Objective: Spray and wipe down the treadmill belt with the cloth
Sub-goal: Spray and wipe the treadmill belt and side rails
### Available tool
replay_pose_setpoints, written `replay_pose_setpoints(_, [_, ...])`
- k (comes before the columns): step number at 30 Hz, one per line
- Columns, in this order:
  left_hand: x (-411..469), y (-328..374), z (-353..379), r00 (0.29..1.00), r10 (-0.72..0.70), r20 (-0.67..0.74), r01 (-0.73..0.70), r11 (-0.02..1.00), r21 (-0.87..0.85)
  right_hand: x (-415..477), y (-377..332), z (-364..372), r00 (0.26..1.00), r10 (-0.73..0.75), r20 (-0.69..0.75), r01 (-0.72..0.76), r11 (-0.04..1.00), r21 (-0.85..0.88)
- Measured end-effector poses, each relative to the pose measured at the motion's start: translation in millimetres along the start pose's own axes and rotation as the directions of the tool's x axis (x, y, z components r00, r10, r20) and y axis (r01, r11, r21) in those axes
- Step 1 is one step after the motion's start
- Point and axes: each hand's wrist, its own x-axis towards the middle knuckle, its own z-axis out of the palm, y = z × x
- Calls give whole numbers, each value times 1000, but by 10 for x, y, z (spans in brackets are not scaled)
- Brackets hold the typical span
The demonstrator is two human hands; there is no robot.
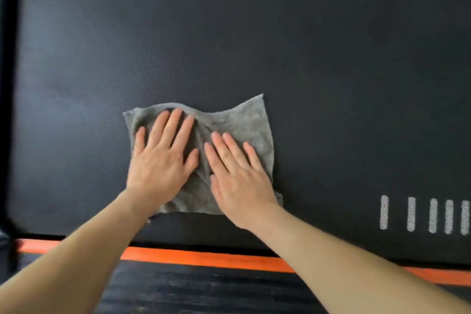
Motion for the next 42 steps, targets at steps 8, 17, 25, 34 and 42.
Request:
replay_pose_setpoints(8, [193,-120,-219,978,-200,63,201,979,-10,596,445,-163,989,-138,-59,135,990,-50])
replay_pose_setpoints(17, [1605,1889,-417,933,355,-63,-358,933,-46,34,2168,-834,877,473,-87,-481,857,-185])
replay_pose_setpoints(25, [2029,655,-507,937,314,-154,-320,947,-18,983,1416,-681,895,430,-118,-440,895,-76])
replay_pose_setpoints(34, [2631,-1076,-775,953,230,-198,-226,973,42,2671,707,-893,955,266,-134,-280,955,-98])
replay_pose_setpoints(42, [2790,-1337,-736,928,255,-273,-270,963,-17,3161,372,-852,890,391,-235,-427,895,-127])
